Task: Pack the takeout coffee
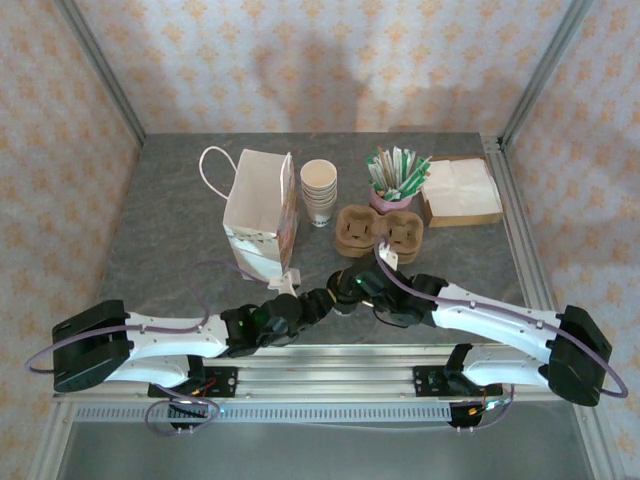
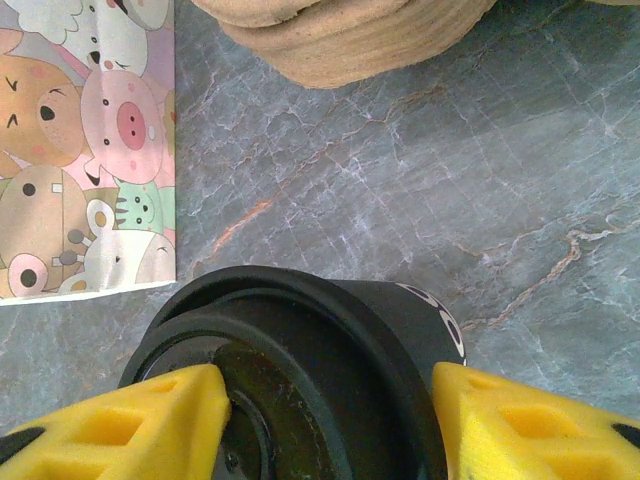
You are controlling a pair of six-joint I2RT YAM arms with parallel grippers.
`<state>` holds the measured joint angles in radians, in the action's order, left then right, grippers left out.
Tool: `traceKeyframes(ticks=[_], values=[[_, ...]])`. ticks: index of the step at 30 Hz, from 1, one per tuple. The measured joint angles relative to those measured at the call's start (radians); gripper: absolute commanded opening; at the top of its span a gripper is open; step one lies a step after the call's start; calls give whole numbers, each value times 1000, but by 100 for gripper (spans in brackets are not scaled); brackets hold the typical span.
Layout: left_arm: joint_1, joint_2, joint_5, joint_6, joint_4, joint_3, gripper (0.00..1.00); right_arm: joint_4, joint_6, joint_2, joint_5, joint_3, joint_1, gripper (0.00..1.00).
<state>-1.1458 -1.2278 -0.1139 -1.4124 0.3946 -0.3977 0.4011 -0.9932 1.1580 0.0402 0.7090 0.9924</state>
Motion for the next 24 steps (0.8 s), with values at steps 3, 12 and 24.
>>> traceKeyframes(ticks=[3, 12, 24], values=[[-1, -23, -7, -14, 18, 0, 36, -14, -3, -3, 9, -10, 1, 56], [-13, -104, -46, -60, 113, -6, 33, -50, -20, -3, 63, -35, 7, 55], [-13, -43, -48, 39, -192, -137, 40, 27, -27, 23, 99, 24, 26, 56]])
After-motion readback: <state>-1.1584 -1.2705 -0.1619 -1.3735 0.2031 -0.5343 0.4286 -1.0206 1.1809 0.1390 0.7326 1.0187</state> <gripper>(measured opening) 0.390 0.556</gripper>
